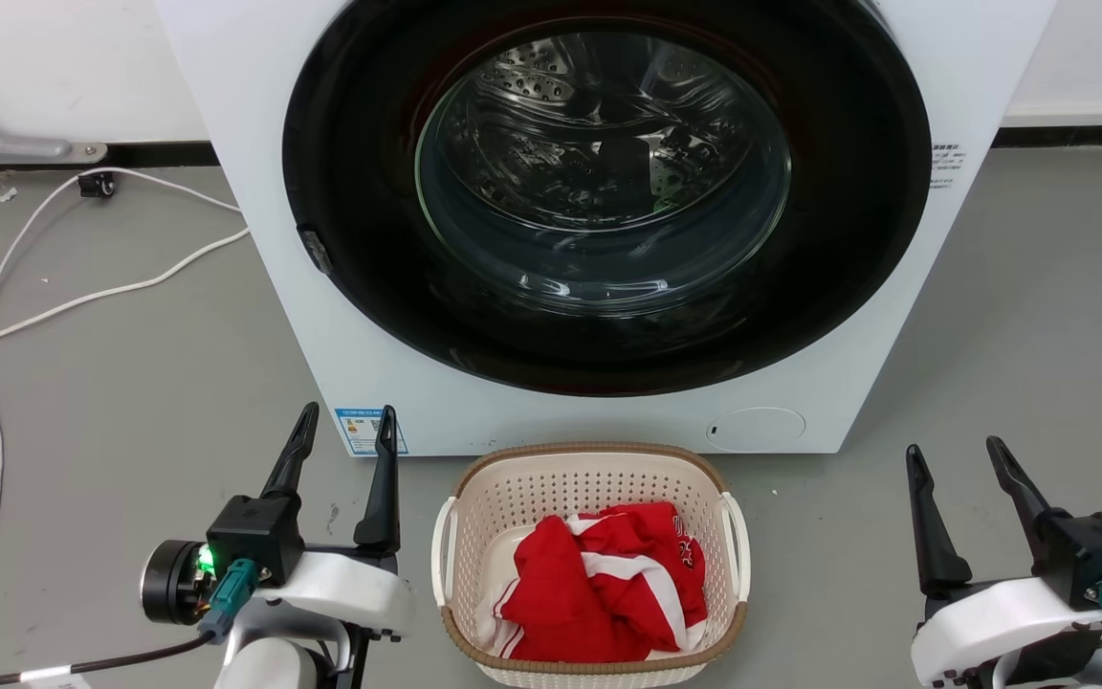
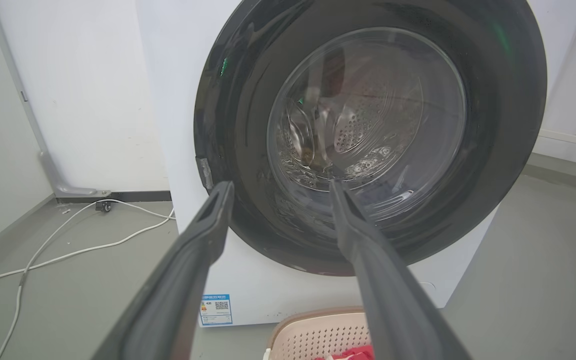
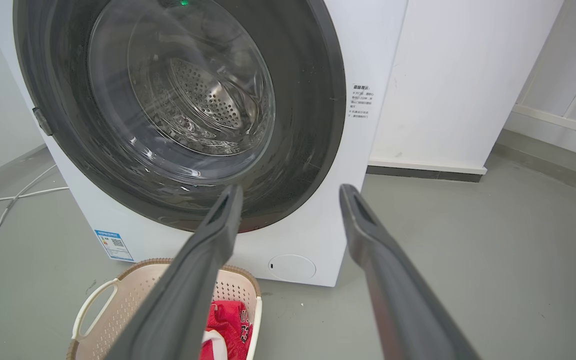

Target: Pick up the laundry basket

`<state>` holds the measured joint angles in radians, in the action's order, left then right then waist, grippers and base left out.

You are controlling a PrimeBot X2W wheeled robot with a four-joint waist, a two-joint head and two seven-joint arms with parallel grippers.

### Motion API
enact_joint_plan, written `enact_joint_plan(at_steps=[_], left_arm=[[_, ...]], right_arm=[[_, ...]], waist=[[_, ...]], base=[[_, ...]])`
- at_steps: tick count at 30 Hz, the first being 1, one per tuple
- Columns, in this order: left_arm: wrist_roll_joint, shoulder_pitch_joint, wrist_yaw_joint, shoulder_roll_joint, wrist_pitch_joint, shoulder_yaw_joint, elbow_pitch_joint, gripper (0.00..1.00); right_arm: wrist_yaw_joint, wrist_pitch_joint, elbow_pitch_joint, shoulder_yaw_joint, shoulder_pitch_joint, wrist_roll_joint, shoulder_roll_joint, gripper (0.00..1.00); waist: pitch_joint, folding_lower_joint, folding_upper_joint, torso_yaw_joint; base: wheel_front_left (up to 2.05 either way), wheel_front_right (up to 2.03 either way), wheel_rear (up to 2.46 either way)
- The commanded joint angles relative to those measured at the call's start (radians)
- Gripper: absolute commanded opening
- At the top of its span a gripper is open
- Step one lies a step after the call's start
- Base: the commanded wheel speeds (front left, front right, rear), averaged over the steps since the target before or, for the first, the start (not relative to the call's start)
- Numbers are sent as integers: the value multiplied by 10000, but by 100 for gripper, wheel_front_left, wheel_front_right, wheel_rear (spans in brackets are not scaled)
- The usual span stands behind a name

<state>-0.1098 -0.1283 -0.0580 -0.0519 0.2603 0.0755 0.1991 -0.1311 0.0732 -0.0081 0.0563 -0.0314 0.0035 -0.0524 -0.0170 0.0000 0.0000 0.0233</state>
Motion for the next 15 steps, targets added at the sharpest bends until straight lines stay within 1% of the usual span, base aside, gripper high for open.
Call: enact_joint_plan(at_steps=[1,15], left_arm=[[17,-100,54,23,72,-37,5,100],[20,-226,74,24,72,-89,-3,100]], right_arm=[[7,58,16,16,61,5,43,100],[7,88,94,21,200,20,41,100]], waist=[[-9,0,0,6],[-189,0,0,14]], base=[[0,0,0],[0,0,0]])
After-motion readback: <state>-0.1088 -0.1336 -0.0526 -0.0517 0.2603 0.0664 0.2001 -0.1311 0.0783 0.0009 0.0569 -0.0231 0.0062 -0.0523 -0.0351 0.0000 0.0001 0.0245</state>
